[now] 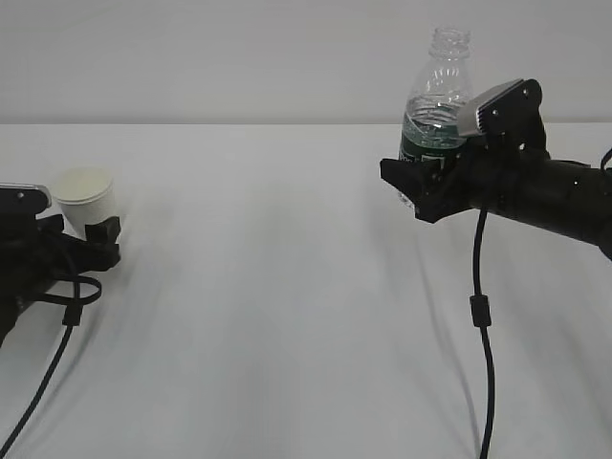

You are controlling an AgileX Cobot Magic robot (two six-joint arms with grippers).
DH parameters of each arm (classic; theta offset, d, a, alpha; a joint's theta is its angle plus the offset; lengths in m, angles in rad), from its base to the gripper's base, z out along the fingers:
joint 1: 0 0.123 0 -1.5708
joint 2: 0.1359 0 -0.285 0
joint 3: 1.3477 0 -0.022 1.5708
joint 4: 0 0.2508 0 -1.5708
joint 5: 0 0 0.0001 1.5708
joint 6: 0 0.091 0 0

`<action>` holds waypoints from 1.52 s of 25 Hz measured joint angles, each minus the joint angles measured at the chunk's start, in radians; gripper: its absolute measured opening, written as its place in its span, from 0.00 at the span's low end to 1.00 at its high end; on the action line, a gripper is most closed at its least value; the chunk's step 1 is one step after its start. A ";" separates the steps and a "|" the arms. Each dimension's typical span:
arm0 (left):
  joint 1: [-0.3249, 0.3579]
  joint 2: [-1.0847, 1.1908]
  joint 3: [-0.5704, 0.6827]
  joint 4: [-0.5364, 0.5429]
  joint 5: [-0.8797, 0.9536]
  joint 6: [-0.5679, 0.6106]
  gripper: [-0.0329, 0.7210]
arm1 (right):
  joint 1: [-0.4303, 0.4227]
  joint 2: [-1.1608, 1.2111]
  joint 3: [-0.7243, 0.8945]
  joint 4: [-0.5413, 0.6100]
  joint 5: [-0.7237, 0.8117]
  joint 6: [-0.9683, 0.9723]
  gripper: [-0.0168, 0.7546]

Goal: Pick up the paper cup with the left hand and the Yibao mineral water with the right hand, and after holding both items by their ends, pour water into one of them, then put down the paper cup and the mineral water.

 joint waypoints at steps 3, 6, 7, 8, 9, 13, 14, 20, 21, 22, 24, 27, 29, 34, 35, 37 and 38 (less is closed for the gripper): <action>0.024 0.000 -0.006 0.003 0.000 0.000 0.82 | 0.000 0.000 0.000 0.000 0.000 0.003 0.67; 0.042 0.000 -0.009 0.008 0.000 -0.001 0.82 | 0.000 0.000 0.000 -0.002 0.000 0.004 0.67; 0.044 0.000 -0.009 0.010 0.000 -0.001 0.82 | 0.000 0.000 0.000 -0.002 0.000 0.004 0.67; 0.044 0.000 -0.009 0.010 0.000 -0.001 0.82 | 0.000 0.000 0.000 -0.002 0.000 0.004 0.67; 0.044 0.000 -0.011 0.015 0.000 -0.001 0.82 | 0.000 0.000 0.000 -0.002 0.000 0.004 0.67; 0.044 0.000 -0.028 0.032 0.000 -0.001 0.81 | 0.000 0.000 0.000 -0.002 0.000 0.007 0.67; 0.044 0.001 -0.035 0.036 0.000 -0.002 0.81 | 0.000 0.000 0.000 -0.002 0.000 0.011 0.67; 0.044 0.040 -0.073 0.043 0.000 -0.025 0.81 | 0.000 0.000 0.000 -0.023 0.000 0.020 0.67; 0.044 0.048 -0.077 0.043 0.000 -0.030 0.81 | 0.001 0.000 0.000 -0.025 0.000 0.021 0.67; 0.044 0.053 -0.083 0.045 0.000 -0.031 0.81 | 0.001 0.000 0.000 -0.027 0.000 0.021 0.67; 0.044 0.065 -0.092 0.045 0.000 -0.033 0.81 | 0.001 0.000 0.000 -0.030 0.000 0.021 0.67; 0.044 0.073 -0.108 0.047 0.000 -0.033 0.81 | 0.001 0.000 0.000 -0.031 0.000 0.024 0.67; 0.044 0.077 -0.117 0.047 0.000 -0.034 0.81 | 0.001 0.000 0.000 -0.033 0.000 0.026 0.67; 0.044 0.097 -0.145 0.047 0.000 -0.034 0.81 | 0.001 0.000 0.000 -0.042 0.000 0.037 0.67; 0.044 0.101 -0.147 0.047 0.000 -0.034 0.81 | 0.001 0.000 0.000 -0.042 0.000 0.037 0.67; 0.044 0.108 -0.147 0.047 0.000 -0.034 0.81 | 0.001 0.000 0.000 -0.042 0.000 0.037 0.67; 0.044 0.108 -0.147 0.047 0.000 -0.034 0.81 | 0.001 0.000 0.000 -0.042 0.000 0.037 0.67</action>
